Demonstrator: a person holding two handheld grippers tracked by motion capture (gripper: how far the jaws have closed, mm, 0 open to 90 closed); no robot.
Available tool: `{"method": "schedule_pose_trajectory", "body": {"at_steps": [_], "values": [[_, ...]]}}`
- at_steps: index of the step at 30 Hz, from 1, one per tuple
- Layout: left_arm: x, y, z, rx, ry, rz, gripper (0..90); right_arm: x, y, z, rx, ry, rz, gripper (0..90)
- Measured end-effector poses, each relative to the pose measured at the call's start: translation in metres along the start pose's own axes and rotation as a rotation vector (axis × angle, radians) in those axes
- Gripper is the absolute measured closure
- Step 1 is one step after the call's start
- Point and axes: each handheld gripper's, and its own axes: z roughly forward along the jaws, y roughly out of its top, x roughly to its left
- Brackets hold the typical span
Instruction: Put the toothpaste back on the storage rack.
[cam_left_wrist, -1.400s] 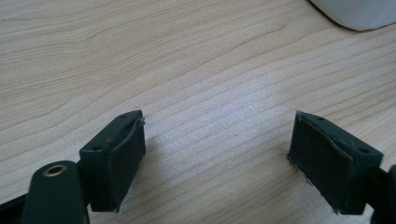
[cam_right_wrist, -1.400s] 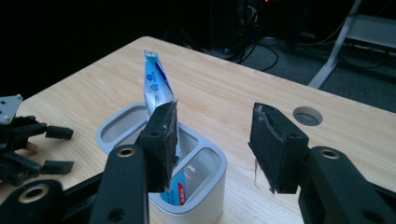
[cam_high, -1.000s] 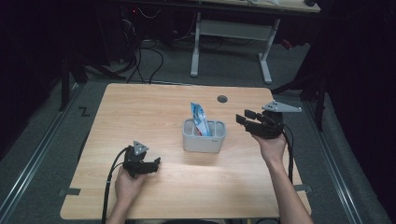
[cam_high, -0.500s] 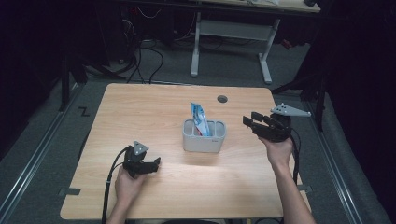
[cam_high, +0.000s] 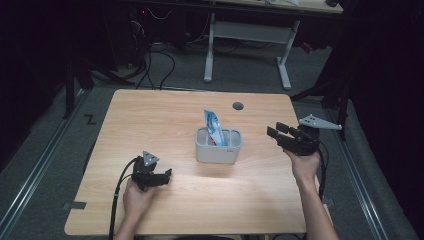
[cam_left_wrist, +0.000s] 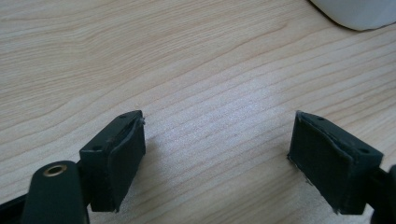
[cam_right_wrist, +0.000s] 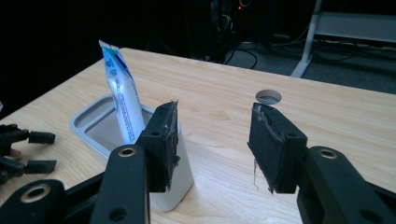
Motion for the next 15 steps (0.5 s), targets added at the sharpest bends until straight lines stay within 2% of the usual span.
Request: {"method": "schedule_pose_trajectory", "body": {"at_steps": [15], "values": [[0.0,0.0,0.0,0.0,0.0,0.0,18.6,-0.013,-0.015,-0.012,-0.007,-0.022,0.039,51.8]]}}
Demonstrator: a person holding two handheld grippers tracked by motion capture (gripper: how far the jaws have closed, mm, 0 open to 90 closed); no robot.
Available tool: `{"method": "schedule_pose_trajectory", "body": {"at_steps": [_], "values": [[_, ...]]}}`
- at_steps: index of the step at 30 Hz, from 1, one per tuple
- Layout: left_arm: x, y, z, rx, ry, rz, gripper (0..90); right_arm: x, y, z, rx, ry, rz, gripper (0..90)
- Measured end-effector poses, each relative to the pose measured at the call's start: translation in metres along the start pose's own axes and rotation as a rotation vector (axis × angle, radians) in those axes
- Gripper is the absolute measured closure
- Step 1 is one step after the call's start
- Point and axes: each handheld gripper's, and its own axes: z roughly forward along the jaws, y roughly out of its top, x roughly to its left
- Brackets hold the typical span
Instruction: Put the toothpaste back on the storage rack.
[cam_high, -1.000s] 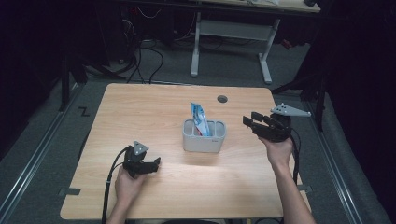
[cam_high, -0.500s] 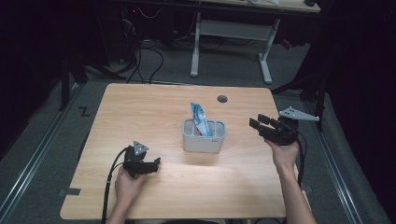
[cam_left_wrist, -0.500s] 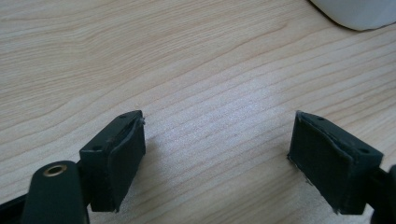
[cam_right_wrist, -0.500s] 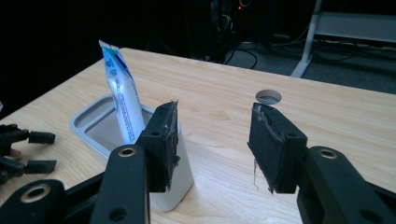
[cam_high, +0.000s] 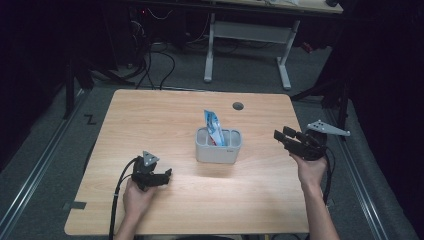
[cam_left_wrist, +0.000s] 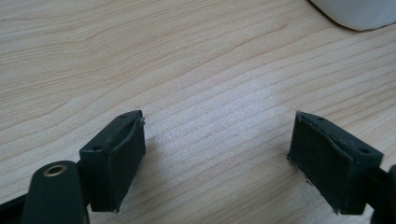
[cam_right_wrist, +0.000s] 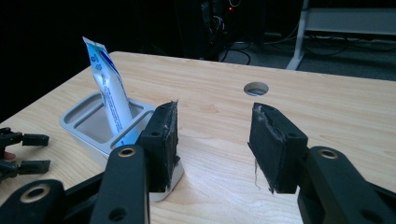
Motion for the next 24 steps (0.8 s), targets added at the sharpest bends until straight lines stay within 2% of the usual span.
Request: {"method": "schedule_pose_trajectory", "body": {"at_steps": [24], "values": [[0.0,0.0,0.0,0.0,0.0,-0.001,18.6,-0.011,-0.025,-0.004,0.011,-0.013,0.052,51.5]]}}
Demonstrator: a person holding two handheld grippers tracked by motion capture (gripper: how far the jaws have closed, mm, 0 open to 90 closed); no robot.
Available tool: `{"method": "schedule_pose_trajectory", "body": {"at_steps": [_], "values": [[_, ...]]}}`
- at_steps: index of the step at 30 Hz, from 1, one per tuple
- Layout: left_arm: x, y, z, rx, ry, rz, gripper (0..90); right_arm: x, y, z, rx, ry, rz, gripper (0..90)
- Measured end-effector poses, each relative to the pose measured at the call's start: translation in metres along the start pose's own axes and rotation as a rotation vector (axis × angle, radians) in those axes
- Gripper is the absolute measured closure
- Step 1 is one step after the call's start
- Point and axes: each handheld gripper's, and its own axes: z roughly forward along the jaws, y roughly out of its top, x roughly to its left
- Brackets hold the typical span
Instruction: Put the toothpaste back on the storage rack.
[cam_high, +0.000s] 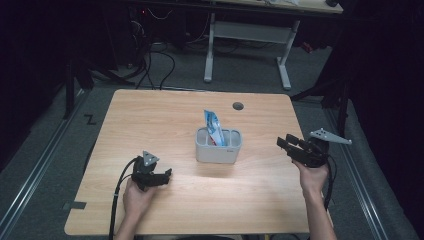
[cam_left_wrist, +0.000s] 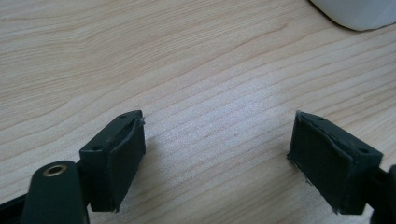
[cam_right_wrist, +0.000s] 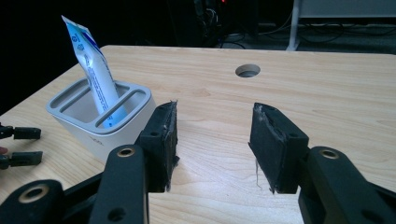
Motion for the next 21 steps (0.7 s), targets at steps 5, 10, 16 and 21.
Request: {"method": "schedule_pose_trajectory", "body": {"at_steps": [5,10,16,21], "values": [[0.0,0.0,0.0,0.0,0.0,0.0,18.6,0.0,-0.004,0.001,0.012,-0.01,-0.003,51.5],[0.0,0.0,0.0,-0.001,0.0,-0.001,18.6,0.0,-0.009,0.003,0.018,-0.018,-0.004,51.5],[0.0,0.0,0.0,-0.001,0.0,-0.002,18.6,0.0,-0.016,0.006,0.038,-0.042,-0.015,51.4],[0.0,0.0,0.0,-0.001,-0.001,-0.002,18.7,0.002,-0.021,0.01,0.051,-0.046,-0.018,51.5]]}}
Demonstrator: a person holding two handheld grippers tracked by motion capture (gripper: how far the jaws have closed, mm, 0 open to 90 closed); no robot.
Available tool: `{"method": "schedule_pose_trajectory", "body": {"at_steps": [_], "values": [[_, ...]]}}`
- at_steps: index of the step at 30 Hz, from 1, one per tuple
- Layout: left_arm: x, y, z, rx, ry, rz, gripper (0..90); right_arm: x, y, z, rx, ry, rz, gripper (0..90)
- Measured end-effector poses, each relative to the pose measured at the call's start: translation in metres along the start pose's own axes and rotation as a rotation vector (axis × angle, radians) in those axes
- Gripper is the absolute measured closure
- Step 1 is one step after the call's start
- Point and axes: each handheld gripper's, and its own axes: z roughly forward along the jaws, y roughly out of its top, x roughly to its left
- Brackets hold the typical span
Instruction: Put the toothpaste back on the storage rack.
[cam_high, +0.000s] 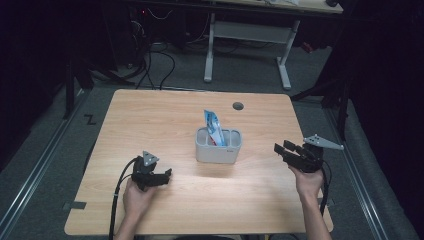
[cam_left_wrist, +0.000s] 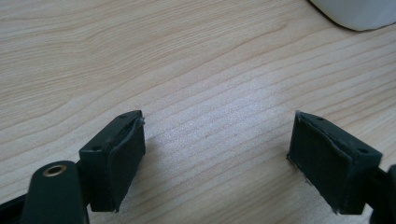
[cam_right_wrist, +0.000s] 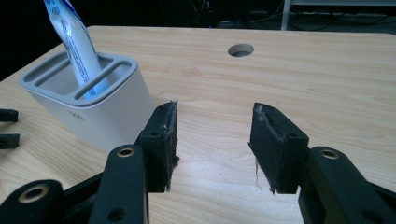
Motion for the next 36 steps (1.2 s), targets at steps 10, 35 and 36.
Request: {"method": "schedule_pose_trajectory", "body": {"at_steps": [10,35,36], "values": [[0.0,0.0,0.0,0.0,0.001,0.0,18.7,0.004,-0.014,0.004,-0.005,-0.027,-0.026,53.1],[0.0,0.0,0.0,0.0,0.001,-0.001,18.7,0.008,-0.036,0.015,0.032,-0.041,-0.021,53.0],[0.0,0.0,0.0,0.0,0.001,-0.001,18.7,0.008,-0.037,0.016,0.035,-0.037,-0.019,52.9]]}}
